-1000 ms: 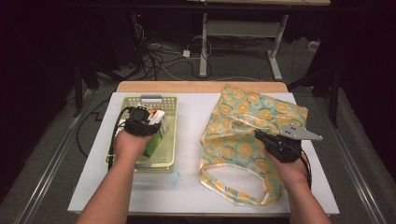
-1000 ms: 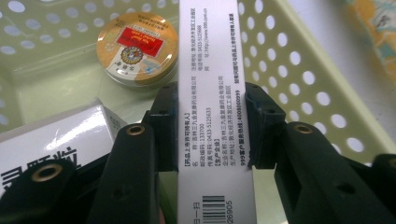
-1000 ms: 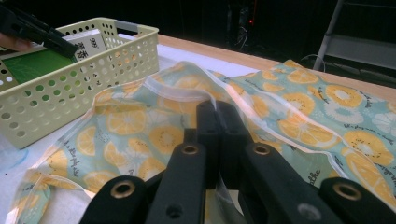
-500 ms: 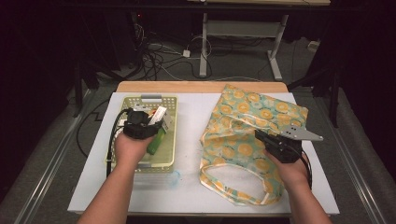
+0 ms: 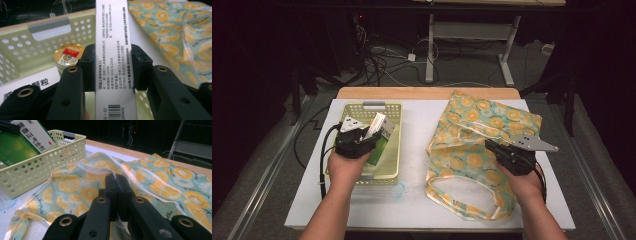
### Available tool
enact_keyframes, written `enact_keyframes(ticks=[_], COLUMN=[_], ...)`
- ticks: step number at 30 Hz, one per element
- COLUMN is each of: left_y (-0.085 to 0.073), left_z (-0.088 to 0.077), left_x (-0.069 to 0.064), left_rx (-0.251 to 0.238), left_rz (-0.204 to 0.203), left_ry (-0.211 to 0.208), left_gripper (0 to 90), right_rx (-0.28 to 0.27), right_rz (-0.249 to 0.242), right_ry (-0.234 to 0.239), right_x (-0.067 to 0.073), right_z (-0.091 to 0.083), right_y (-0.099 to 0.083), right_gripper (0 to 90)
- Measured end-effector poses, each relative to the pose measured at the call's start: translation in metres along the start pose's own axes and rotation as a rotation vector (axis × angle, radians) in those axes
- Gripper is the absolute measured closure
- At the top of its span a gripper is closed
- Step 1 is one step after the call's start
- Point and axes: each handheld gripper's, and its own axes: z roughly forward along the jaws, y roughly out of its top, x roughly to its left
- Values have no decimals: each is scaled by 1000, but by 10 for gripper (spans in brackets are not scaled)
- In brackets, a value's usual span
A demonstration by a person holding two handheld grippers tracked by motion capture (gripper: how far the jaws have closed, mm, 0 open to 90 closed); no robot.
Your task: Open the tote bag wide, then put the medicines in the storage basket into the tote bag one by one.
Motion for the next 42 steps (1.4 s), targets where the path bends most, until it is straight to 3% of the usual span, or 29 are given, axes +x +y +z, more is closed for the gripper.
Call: enact_keyframes(ticks=[12,22,27,32,42], left_y=[-15,-14,-14,-7,2], left_z=[-12,-20,-24,-33,-42], left_x=[-16,-16,-23,-35,-70], left_rx=[-136,-160,-174,-200,-236], left_rz=[-4,16,23,56,112], left_ry=[-45,-62,-77,-80,-170], left_gripper=[602,603,603,603,603], right_rx=[0,1,-1,-4,-11], right_rz=[-8,-2,3,-3,-16], right_ry=[4,-2,-2,1,5], right_x=[2,1,0,0,4], right_z=[1,2,4,6,3], right_y=[-1,0,1,3,5], right_gripper=[900,900,900,900,900])
